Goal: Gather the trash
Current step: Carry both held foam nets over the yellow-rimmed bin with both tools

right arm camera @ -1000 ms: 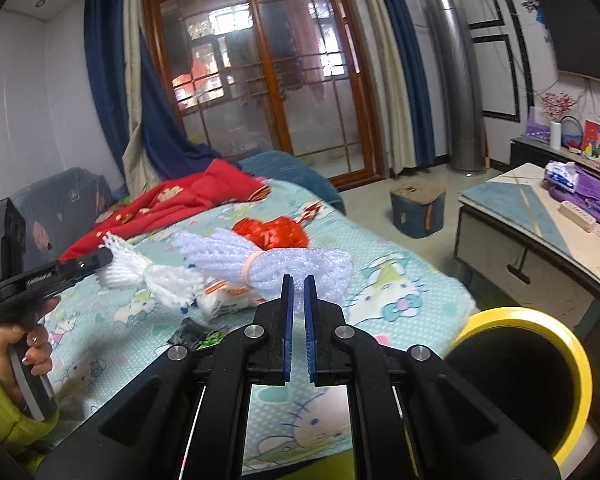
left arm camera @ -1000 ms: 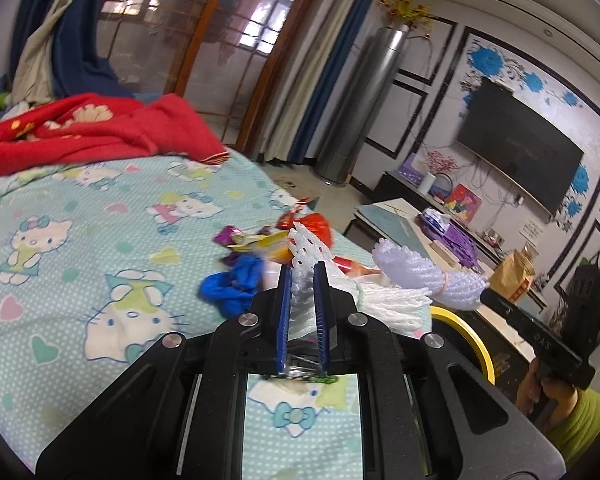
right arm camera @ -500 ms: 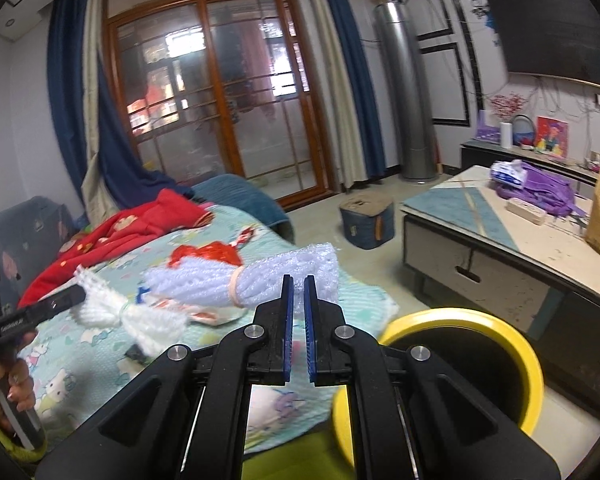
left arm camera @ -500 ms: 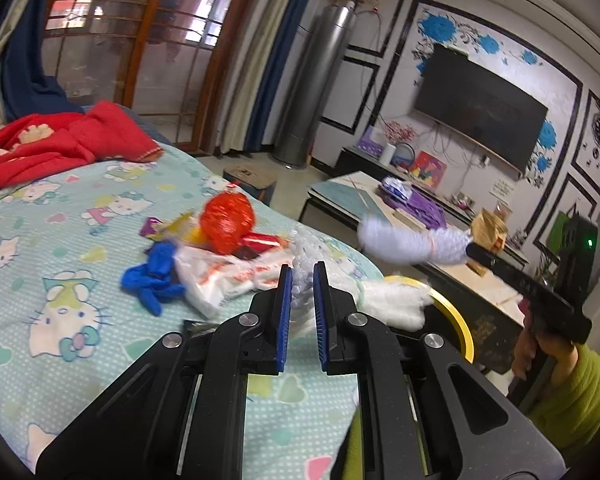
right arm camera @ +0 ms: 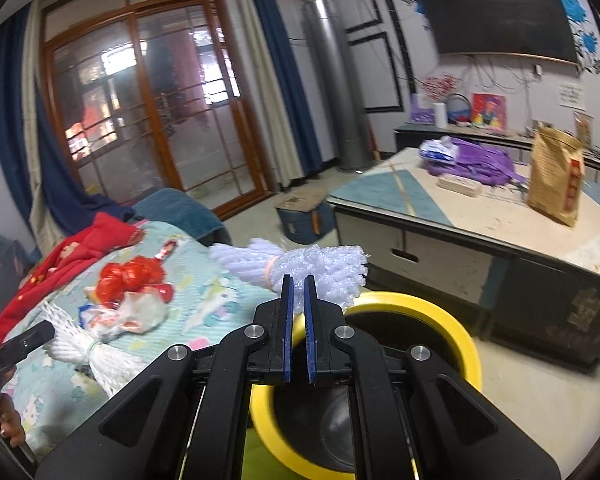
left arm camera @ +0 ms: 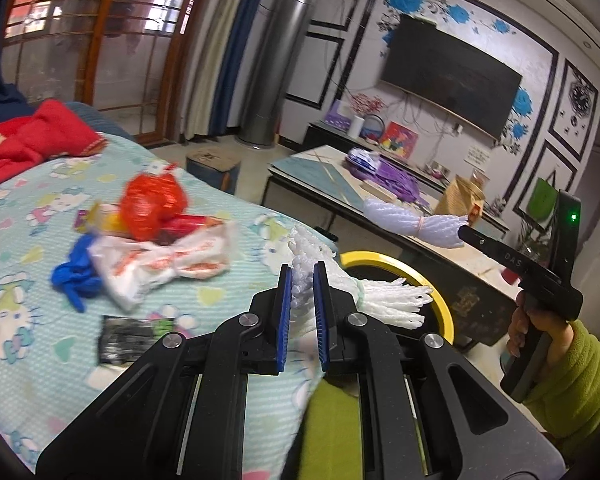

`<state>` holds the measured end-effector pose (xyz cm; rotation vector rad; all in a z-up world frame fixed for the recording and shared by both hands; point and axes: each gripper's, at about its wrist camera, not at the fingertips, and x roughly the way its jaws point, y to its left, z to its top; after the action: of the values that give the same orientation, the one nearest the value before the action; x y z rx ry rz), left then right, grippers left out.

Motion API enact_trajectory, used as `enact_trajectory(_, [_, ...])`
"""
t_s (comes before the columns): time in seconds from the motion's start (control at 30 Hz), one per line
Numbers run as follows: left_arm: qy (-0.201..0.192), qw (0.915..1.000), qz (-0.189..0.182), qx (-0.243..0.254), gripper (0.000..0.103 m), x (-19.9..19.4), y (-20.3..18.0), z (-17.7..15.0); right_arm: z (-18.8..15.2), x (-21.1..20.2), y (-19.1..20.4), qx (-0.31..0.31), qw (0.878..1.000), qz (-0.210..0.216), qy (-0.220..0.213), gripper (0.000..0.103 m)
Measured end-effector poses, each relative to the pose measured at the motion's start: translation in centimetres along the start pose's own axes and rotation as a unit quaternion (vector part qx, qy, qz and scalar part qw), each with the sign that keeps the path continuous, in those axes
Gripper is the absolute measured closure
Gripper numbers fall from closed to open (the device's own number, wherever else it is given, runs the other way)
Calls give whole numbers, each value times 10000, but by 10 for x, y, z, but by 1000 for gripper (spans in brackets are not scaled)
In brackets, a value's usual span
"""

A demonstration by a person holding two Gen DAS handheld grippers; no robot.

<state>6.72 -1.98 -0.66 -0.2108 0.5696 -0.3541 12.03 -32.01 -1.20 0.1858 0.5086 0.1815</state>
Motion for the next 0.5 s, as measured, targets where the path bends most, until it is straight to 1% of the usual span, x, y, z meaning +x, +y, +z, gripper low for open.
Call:
enact_trajectory(0.27, [162,9990,-244,342,96,31,-35,1,-9,-1,-25,254,9991,-324,138,97])
enact_trajectory(0.4, [232,9977,-298,563,96,49,-53,1,-10,-3,-30,173,9984,-531,101,97])
enact_trajectory(0.5, [329,9966,-338,681,96,65,-64,-2,-9,-1,-35,242,9980,-561,138,97])
